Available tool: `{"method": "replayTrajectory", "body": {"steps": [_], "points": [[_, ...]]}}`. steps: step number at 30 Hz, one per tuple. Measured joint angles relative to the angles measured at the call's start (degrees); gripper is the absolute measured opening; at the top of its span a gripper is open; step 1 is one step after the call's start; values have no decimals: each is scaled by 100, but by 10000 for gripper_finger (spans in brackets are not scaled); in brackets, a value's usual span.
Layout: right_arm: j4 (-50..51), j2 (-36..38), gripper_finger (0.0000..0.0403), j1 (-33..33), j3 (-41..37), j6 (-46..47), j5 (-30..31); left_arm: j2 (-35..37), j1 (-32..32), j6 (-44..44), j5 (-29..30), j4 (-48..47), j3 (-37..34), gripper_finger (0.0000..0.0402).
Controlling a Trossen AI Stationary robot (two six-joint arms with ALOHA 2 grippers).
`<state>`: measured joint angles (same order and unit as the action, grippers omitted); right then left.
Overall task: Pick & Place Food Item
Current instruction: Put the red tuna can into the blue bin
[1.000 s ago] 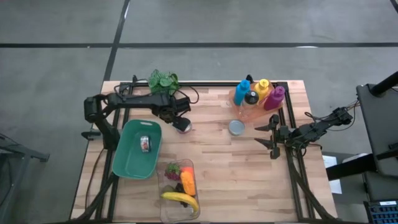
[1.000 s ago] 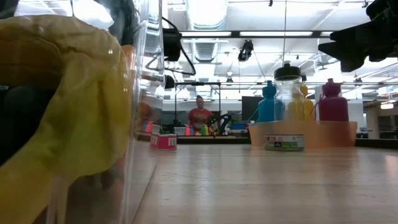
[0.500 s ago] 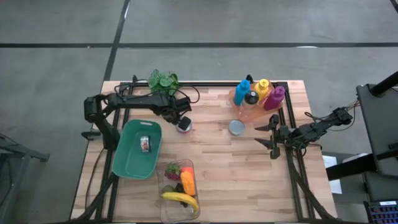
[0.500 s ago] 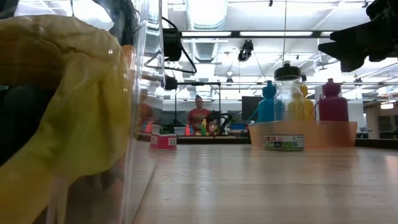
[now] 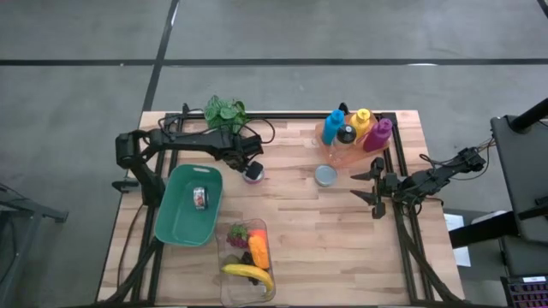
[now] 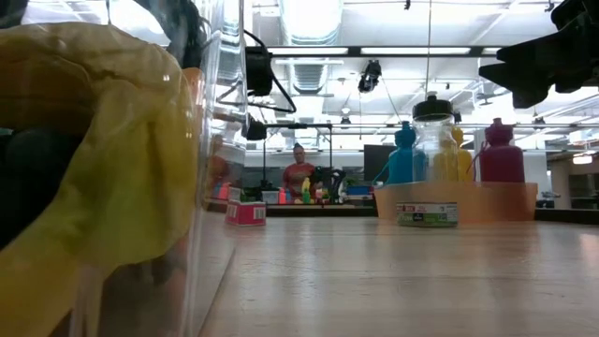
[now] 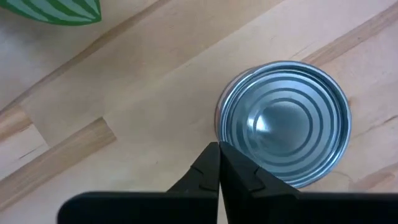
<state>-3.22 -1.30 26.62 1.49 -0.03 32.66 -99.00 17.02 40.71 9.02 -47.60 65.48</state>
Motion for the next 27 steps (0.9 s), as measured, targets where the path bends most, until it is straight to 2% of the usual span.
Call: {"method": "replayTrajectory", "body": {"steps": [6, 27], "points": [[0, 0, 217, -1, -1, 0, -1, 0, 0, -36, -117, 308, -215, 7], [0, 0, 217, 2, -1, 0, 1, -11, -46, -39, -278, 431, -237, 7]]}}
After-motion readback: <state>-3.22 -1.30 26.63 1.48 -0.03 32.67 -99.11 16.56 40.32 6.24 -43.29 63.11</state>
